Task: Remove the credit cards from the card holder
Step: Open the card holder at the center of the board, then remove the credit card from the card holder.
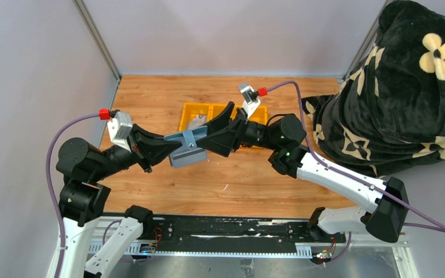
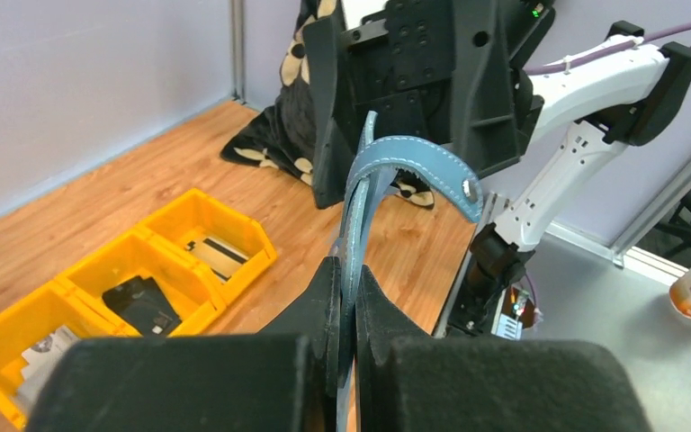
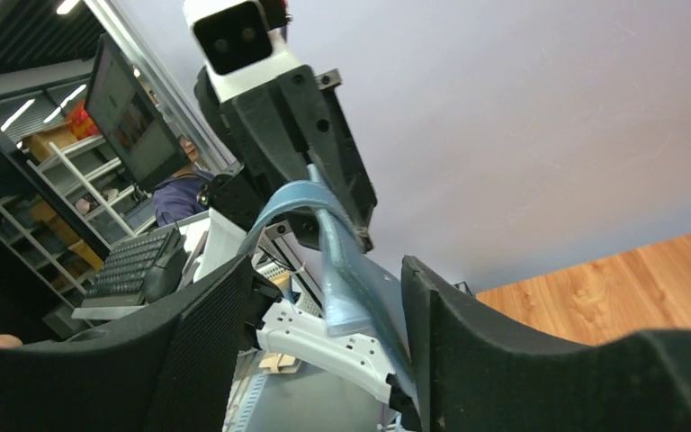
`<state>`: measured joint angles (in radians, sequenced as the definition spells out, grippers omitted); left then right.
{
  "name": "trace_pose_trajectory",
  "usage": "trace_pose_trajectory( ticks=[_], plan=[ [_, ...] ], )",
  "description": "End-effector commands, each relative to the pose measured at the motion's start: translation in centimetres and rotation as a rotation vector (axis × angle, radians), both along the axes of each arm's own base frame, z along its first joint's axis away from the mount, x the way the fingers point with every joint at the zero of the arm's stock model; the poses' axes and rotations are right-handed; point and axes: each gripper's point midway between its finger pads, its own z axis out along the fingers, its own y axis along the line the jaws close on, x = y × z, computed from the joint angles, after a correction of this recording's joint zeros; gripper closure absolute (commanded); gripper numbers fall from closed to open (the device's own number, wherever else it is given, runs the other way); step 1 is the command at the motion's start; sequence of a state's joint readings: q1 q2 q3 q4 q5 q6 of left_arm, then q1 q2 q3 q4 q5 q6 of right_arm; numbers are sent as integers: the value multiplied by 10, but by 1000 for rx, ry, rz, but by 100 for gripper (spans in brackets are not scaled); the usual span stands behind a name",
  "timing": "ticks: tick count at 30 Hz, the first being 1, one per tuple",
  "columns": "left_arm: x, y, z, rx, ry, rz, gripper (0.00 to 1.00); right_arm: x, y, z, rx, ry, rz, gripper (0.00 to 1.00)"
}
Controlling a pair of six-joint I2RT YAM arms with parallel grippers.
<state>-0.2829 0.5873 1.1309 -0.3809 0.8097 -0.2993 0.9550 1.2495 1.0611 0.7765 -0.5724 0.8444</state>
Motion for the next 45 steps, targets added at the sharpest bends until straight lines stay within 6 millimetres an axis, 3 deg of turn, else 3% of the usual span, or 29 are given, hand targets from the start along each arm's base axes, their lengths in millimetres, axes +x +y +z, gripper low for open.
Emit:
trace_pose_trajectory(
  ticks=[1, 5, 15, 18, 22, 23, 24, 25, 27, 28, 29, 36, 39, 40, 45],
  plan=[
    [-5, -2, 7, -26, 15, -23, 100, -21, -16, 17, 82, -127, 34, 32],
    [-9, -6, 15, -64, 78, -60, 100, -27, -25, 9, 110, -192, 17, 31],
    [-24, -18, 22, -96, 222, -200, 100, -37, -9, -9, 20, -397, 11, 27],
    [-31, -19, 21, -85, 236, -242, 100, -36, -3, -7, -12, -460, -19, 42],
    [-33, -20, 15, -69, 253, -258, 100, -31, 3, 7, -34, -430, -27, 92],
    [-32, -20, 12, -62, 250, -255, 100, -29, 3, 10, -30, -413, -32, 99],
    [-32, -20, 10, -59, 256, -252, 98, -29, 3, 14, -22, -399, -34, 100],
    [-30, -19, 7, -56, 255, -244, 80, -28, 2, 18, -12, -382, -42, 100],
    [-27, -18, 1, -48, 259, -218, 23, -22, -1, 25, 12, -345, -77, 100],
    [-26, -17, -3, -48, 267, -207, 4, -17, -3, 29, 25, -314, -104, 100],
    [-26, -17, -5, -52, 267, -196, 0, -11, -7, 37, 63, -291, -144, 100],
    [-29, -16, -25, -93, 319, -191, 1, 3, -18, 56, 241, -125, -199, 100],
    [-27, -17, -29, -101, 336, -185, 10, 5, -14, 55, 262, -106, -211, 100],
    [-25, -16, -30, -107, 336, -176, 15, 6, -12, 54, 262, -101, -216, 100],
    [-12, -12, -32, -119, 320, -96, 70, 9, -7, 44, 273, -82, -242, 100]
  ],
)
